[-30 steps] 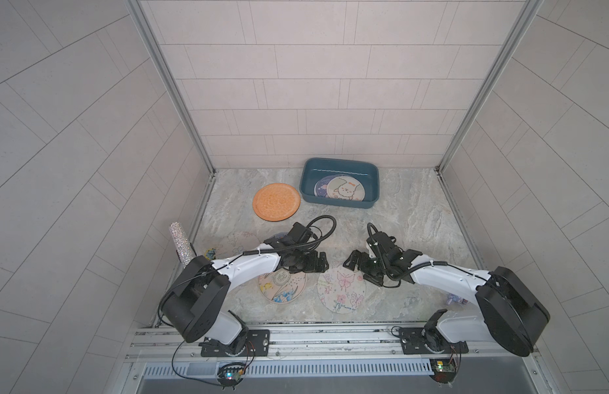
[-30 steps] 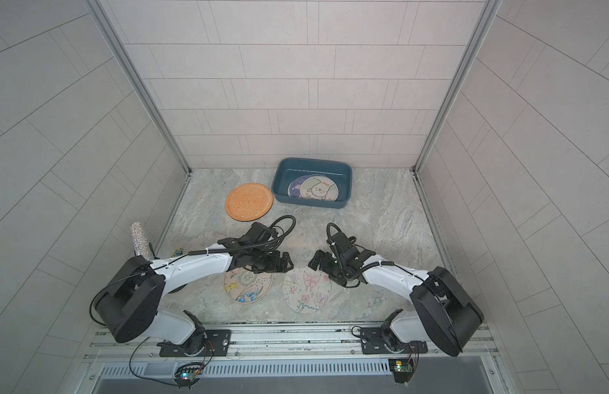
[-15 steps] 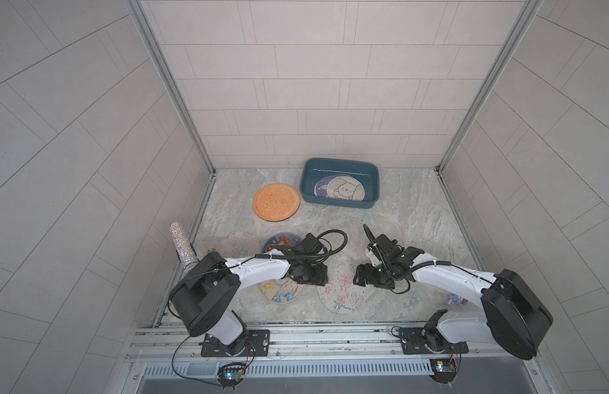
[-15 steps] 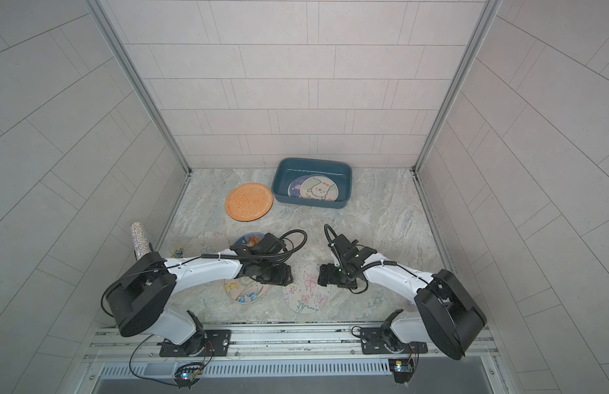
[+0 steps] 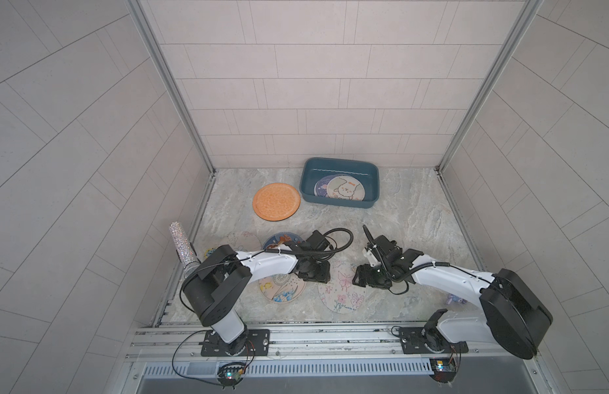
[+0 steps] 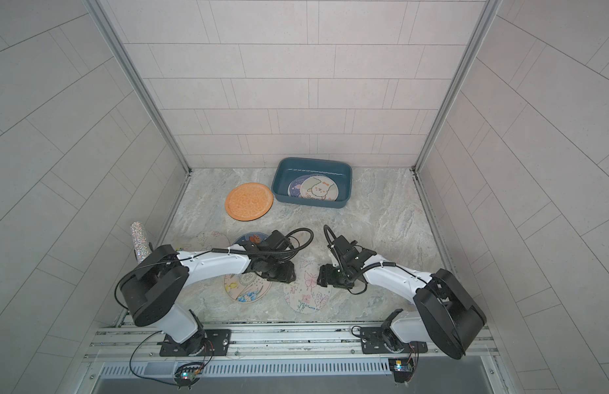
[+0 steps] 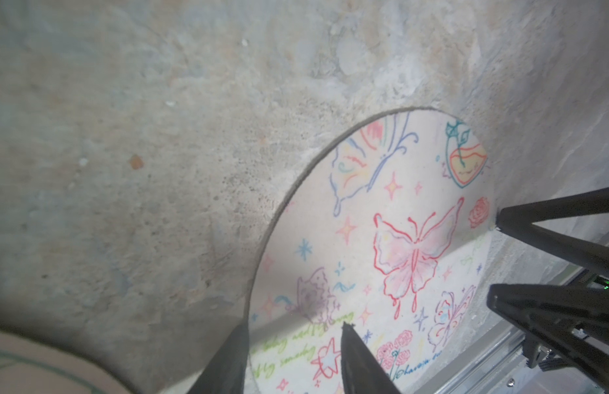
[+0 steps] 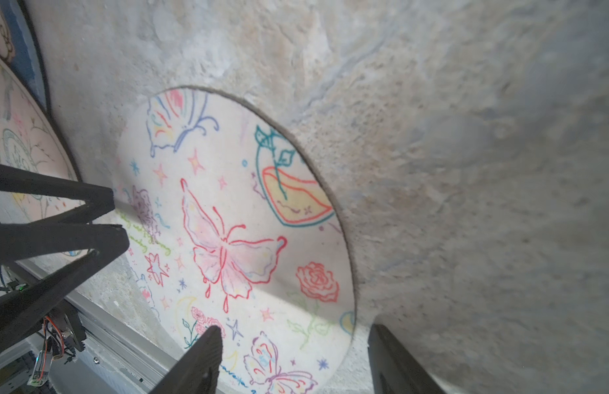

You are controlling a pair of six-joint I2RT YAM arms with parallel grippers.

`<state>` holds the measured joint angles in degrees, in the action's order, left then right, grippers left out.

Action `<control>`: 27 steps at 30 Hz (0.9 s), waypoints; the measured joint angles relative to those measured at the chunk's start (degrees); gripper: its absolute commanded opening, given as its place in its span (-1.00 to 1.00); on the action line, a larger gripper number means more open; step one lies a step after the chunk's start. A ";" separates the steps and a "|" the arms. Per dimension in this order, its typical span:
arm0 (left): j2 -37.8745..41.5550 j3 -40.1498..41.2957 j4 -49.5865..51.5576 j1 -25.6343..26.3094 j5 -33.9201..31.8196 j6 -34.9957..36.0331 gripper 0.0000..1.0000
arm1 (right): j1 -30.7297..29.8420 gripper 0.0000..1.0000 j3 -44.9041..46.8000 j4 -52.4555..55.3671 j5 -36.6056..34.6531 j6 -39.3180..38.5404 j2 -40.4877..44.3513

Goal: Put the coasters into the storage box
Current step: Pick up the coaster from the center of the board.

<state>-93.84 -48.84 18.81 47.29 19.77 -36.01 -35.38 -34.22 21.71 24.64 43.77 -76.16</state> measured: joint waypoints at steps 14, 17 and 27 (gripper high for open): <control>-0.48 -0.76 1.07 0.22 -0.50 0.04 -0.04 | -0.37 -0.45 0.42 -1.11 -0.66 0.70 -1.40; -0.48 -0.79 1.07 0.31 -0.57 0.04 -0.03 | -0.39 -0.68 0.85 -1.18 -0.48 0.61 -1.49; 0.74 -0.76 2.23 0.24 -0.83 0.11 0.27 | -0.17 -1.00 1.36 -0.13 -0.48 1.57 0.63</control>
<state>-93.10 -49.60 21.04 47.53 18.94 -35.90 -35.55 -32.86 21.58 24.16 45.34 -75.53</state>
